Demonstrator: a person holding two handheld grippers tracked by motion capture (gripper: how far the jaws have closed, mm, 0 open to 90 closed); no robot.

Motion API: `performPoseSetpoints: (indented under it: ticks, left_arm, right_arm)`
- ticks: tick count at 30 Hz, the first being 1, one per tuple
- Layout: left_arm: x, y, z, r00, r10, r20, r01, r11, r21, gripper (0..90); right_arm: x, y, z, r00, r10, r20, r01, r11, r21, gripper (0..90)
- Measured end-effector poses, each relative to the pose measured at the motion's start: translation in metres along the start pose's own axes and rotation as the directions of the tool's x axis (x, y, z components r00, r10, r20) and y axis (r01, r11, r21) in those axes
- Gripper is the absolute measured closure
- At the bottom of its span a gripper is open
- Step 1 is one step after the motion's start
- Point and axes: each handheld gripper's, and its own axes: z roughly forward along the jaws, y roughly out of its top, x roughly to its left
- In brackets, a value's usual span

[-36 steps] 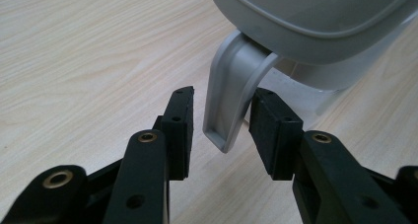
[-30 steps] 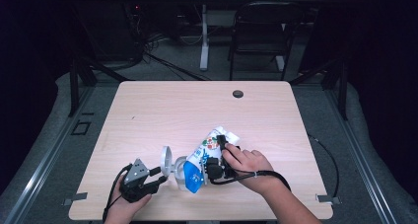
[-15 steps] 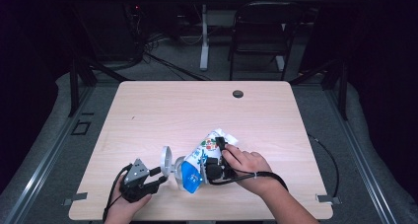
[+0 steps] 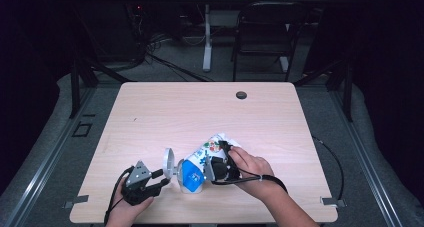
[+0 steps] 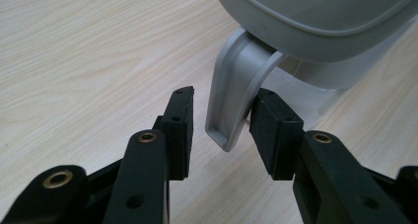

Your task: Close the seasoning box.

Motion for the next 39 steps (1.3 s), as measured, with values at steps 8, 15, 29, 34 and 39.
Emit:
performPoseSetpoints:
  ticks: [8, 15, 29, 34, 39]
  left_arm:
    - [0.0, 0.0, 0.0, 1.0, 0.003, -0.002, -0.003, 1.0, 0.0, 61.9]
    - [0.0, -0.001, 0.0, 1.0, 0.004, -0.005, -0.004, 1.0, -0.006, 61.8]
    - [0.0, -0.001, -0.002, 1.0, -0.001, -0.007, 0.001, 1.0, 0.004, 61.7]
    - [0.0, -0.001, -0.002, 1.0, -0.001, -0.006, 0.001, 1.0, 0.002, 61.7]
    - [0.0, -0.002, -0.002, 1.0, 0.0, -0.007, 0.0, 1.0, 0.002, 61.6]
  right_arm:
    - [-0.001, -0.004, 0.001, 0.9911, 0.122, -0.052, -0.124, 0.992, -0.022, 77.7]
    - [-0.003, -0.008, 0.002, 0.968, 0.23, -0.101, -0.232, 0.973, -0.015, 78.2]
    - [-0.008, -0.021, 0.004, 0.8809, 0.431, -0.196, -0.441, 0.898, -0.008, 80.1]
    - [-0.012, -0.027, 0.005, 0.8149, 0.525, -0.246, -0.543, 0.84, -0.007, 80.4]
    - [-0.014, -0.036, 0.007, 0.7402, 0.607, -0.289, -0.634, 0.773, 0.001, 80.4]
